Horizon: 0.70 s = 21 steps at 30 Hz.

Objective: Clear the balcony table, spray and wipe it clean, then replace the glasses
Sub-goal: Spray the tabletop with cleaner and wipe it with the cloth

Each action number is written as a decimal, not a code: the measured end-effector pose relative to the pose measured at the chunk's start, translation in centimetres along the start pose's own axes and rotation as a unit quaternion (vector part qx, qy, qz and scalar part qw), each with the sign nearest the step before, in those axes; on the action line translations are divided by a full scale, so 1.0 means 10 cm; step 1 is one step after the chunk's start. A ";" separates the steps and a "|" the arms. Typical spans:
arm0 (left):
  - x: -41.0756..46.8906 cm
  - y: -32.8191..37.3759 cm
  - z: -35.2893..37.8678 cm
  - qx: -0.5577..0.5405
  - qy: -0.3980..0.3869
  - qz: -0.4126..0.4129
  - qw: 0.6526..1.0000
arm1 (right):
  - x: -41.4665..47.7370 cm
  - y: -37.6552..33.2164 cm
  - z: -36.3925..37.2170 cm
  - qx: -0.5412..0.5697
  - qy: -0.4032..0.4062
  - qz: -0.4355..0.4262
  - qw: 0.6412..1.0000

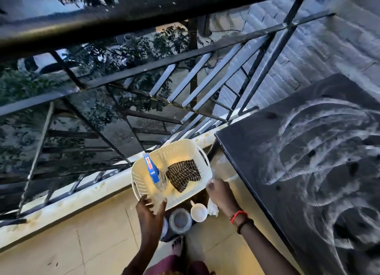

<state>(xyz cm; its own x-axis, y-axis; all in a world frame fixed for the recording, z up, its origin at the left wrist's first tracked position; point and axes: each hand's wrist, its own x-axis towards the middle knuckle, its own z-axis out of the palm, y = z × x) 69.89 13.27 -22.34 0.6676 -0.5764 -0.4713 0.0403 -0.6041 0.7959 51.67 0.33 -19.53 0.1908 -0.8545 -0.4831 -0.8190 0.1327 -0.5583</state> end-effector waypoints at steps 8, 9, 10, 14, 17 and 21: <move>0.25 0.47 0.07 0.012 0.015 0.146 0.989 | 0.87 -0.55 0.34 -0.103 -0.046 -0.129 0.985; 0.31 0.50 0.08 0.017 0.014 0.157 0.987 | 0.98 -0.56 0.40 -0.134 -0.062 -0.143 0.979; 0.39 0.48 0.10 0.018 0.010 0.165 0.986 | 1.09 -0.58 0.48 -0.163 -0.084 -0.160 0.970; 0.58 0.48 0.14 0.018 -0.026 0.187 0.982 | 1.45 -0.60 0.69 -0.289 -0.161 -0.195 0.923; 0.74 0.37 0.12 0.037 -0.054 0.191 0.979 | 1.70 -0.55 0.84 -0.370 -0.189 -0.213 0.884; 0.85 0.33 0.09 0.047 -0.067 0.223 0.971 | 1.84 -0.44 0.97 -0.433 -0.186 -0.225 0.853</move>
<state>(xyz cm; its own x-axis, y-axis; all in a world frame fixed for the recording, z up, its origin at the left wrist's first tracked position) 74.97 5.88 -24.04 0.5004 -0.8547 -0.1385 -0.3020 -0.3222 0.8972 64.05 -11.07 -32.46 0.6182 -0.4810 -0.6217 -0.6787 -0.7255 -0.1137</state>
